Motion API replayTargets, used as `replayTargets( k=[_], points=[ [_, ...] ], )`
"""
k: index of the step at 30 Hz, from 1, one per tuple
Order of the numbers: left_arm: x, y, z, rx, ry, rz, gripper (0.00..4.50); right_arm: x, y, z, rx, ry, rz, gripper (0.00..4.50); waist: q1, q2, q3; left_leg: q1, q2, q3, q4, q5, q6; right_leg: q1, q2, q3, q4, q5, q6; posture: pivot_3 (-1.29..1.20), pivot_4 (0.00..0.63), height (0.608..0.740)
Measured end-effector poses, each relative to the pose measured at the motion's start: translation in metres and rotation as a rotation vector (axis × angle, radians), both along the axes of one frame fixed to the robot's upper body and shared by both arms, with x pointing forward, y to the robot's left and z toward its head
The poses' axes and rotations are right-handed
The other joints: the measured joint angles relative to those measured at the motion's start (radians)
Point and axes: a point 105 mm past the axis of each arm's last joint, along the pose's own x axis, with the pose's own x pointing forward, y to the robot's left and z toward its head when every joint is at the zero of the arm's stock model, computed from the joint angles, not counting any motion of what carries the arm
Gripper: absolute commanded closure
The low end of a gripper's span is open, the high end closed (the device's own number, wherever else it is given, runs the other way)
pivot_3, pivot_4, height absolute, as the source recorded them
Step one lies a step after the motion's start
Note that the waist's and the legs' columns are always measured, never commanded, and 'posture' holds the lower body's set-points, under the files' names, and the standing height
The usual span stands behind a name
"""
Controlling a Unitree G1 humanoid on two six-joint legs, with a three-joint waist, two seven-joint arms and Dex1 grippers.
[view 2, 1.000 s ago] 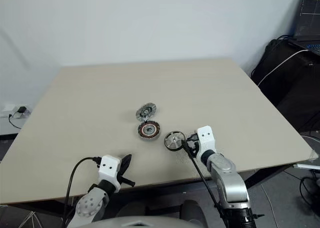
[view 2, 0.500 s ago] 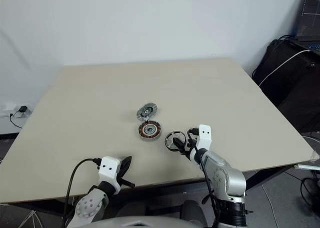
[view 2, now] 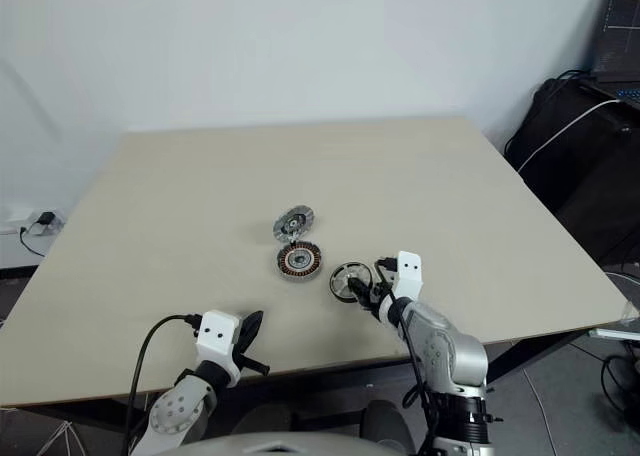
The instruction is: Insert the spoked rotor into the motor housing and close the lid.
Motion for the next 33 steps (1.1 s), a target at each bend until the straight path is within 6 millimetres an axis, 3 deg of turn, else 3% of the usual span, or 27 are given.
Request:
replayTargets(
  k=[5, 8, 24, 33],
  points=[
    [0.000, 0.000, 0.000, 0.000, 0.001, -0.001, 4.50, -0.004, 0.003, 0.000, 0.094, 0.037, 0.003, 3.23, 0.000, 0.000, 0.000, 0.000, 0.000, 0.000, 0.000, 0.000, 0.000, 0.000, 0.000, 0.000, 0.000, 0.000, 0.000, 0.00, 0.000, 0.740],
    [0.000, 0.000, 0.000, 0.001, 0.000, -0.004, 4.50, -0.001, 0.007, 0.010, 0.147, 0.006, 0.012, 3.85, -0.004, 0.001, -0.001, 0.000, 0.001, 0.000, 0.000, -0.001, -0.002, 0.000, 0.000, 0.000, 0.000, -0.001, 0.001, 0.00, 0.000, 0.740],
    [-0.003, 0.001, -0.005, 0.004, 0.010, -0.004, 4.50, 0.000, -0.001, 0.020, 0.288, 0.026, -0.089, 4.05, 0.000, 0.003, 0.000, -0.003, 0.000, 0.000, 0.000, -0.001, -0.001, -0.003, -0.002, 0.000, -0.001, 0.000, 0.000, 0.00, 0.000, 0.740],
    [-0.004, 0.001, -0.005, 0.003, 0.009, -0.002, 4.50, 0.016, 0.013, 0.042, 0.347, -0.035, -0.074, 4.05, -0.003, 0.004, 0.000, -0.006, 0.000, 0.000, 0.000, 0.001, 0.002, -0.005, -0.001, 0.000, -0.001, 0.000, 0.000, 0.00, 0.000, 0.740]
  ],
)
